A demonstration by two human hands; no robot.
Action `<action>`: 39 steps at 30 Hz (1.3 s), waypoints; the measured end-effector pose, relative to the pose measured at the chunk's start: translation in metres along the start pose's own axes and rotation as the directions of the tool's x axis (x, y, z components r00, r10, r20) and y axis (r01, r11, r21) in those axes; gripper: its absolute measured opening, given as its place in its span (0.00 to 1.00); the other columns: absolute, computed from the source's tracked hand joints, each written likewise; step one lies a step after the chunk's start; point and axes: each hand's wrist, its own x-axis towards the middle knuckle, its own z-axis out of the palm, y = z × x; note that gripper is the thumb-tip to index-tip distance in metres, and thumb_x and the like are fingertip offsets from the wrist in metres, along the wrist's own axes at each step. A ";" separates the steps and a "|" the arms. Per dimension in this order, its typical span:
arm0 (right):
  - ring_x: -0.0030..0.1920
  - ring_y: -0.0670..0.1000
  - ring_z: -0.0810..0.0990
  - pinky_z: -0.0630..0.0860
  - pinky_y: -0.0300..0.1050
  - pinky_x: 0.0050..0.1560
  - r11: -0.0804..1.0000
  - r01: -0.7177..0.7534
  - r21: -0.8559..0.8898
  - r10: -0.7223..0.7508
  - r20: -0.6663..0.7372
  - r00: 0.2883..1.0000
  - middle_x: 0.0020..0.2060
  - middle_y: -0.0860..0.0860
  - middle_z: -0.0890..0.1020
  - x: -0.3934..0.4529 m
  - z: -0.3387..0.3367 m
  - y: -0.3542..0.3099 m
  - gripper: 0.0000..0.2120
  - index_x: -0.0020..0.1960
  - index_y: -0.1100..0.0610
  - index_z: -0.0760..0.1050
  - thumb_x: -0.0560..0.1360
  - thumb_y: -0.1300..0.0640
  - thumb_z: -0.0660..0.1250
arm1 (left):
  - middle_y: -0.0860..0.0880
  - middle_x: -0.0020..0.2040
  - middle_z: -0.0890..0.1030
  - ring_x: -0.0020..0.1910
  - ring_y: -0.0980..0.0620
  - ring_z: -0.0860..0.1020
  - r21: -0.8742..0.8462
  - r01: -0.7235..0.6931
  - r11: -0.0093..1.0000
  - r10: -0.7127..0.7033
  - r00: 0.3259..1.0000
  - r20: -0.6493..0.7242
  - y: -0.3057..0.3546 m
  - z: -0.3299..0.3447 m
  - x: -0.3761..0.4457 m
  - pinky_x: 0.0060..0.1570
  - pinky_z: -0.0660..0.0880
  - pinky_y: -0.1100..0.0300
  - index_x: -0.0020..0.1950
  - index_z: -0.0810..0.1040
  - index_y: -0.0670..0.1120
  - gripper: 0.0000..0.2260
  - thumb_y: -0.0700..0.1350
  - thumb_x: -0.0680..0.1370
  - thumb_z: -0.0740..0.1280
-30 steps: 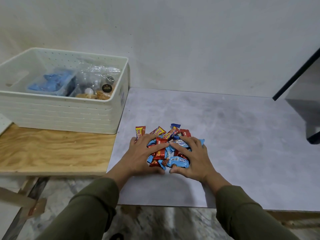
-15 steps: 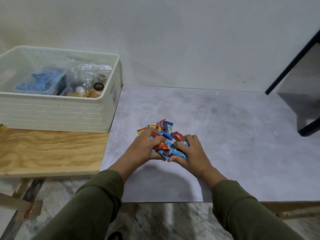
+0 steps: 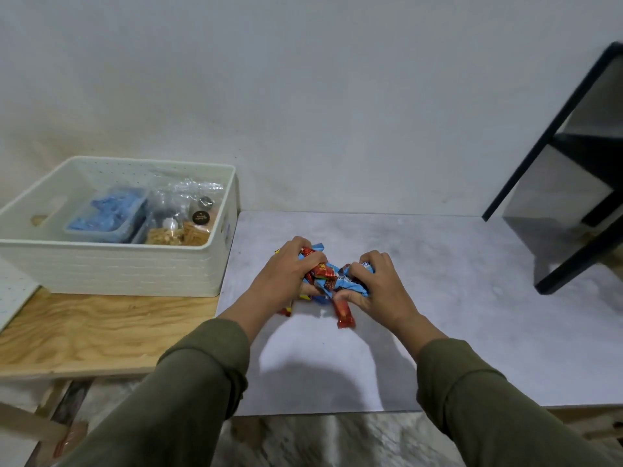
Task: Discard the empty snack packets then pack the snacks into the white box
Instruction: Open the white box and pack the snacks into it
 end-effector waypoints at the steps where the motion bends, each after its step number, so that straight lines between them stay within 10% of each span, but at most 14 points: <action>1: 0.47 0.55 0.70 0.71 0.47 0.41 1.000 0.008 0.004 -0.008 -0.008 1.000 0.46 0.56 0.73 0.009 -0.009 -0.006 0.26 0.47 0.54 0.76 0.67 0.32 0.63 | 0.41 0.59 0.71 0.53 0.43 0.73 -0.009 0.029 1.000 -0.029 0.999 -0.026 -0.004 -0.010 0.003 0.50 0.76 0.51 0.59 0.75 0.48 0.22 0.49 0.68 0.75; 17: 0.48 0.53 0.69 0.73 0.47 0.44 0.985 0.133 0.108 -0.133 -0.009 0.991 0.47 0.55 0.72 0.181 0.041 -0.177 0.27 0.49 0.52 0.74 0.67 0.30 0.60 | 0.41 0.52 0.75 0.47 0.42 0.77 0.013 0.203 0.979 -0.197 0.963 -0.183 -0.174 -0.171 -0.046 0.45 0.77 0.55 0.56 0.69 0.52 0.19 0.51 0.70 0.73; 39: 0.59 0.54 0.74 0.70 0.45 0.61 0.976 -0.135 0.173 0.092 0.236 0.967 0.58 0.52 0.76 0.226 0.141 -0.241 0.15 0.57 0.54 0.77 0.73 0.48 0.68 | 0.44 0.65 0.75 0.63 0.45 0.73 -0.137 0.542 0.829 -0.441 0.785 0.435 -0.306 -0.143 -0.085 0.61 0.69 0.55 0.67 0.71 0.51 0.27 0.60 0.71 0.69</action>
